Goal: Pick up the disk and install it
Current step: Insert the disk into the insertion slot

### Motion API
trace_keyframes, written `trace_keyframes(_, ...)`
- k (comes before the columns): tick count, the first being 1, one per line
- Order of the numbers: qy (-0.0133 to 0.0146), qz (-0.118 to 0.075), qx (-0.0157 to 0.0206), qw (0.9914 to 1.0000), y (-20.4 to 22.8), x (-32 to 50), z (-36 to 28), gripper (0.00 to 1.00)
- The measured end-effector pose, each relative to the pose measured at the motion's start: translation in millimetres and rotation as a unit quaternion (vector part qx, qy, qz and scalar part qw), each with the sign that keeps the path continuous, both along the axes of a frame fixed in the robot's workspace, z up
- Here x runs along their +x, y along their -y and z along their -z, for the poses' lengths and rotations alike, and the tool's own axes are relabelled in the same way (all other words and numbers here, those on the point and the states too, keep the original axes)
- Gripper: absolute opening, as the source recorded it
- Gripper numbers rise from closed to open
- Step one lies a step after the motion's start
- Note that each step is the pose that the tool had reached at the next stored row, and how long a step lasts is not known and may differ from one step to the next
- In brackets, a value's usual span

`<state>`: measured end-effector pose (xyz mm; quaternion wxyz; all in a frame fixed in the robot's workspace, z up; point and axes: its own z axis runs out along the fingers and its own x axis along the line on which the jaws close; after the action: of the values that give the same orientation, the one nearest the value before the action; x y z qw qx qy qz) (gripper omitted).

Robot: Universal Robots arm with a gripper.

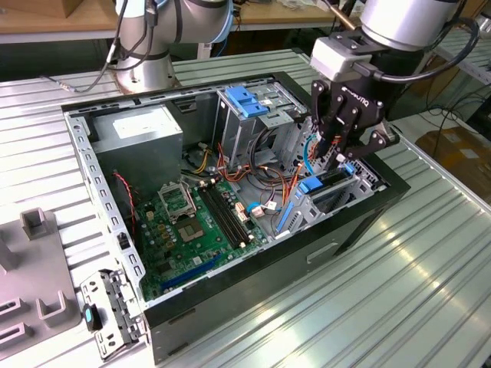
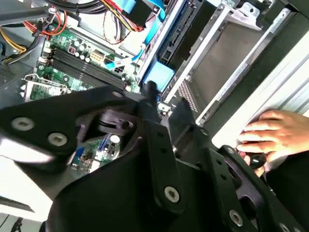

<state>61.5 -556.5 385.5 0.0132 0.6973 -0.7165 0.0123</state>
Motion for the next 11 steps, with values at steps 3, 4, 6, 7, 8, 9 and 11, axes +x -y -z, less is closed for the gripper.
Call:
trace_keyframes(3, 0.0, 0.0, -0.0009, 1.0, 0.1, 4.4, 4.8, 0.18)
trace_keyframes(4, 0.0, 0.0, -0.0014, 1.0, 0.2, 7.6, 5.5, 0.18)
trace_keyframes(6, 0.0, 0.0, -0.0016, 1.0, 0.4, 23.8, 7.7, 0.11)
trace_keyframes(7, 0.0, 0.0, -0.0016, 1.0, 0.4, 27.6, 7.9, 0.11)
trace_keyframes(8, 0.0, 0.0, -0.0016, 1.0, 0.3, 28.0, 8.0, 0.11)
trace_keyframes(9, 0.0, 0.0, -0.0017, 1.0, 0.3, 28.0, 7.9, 0.11)
trace_keyframes(11, 0.0, 0.0, -0.0016, 1.0, 0.4, 28.0, 8.0, 0.11)
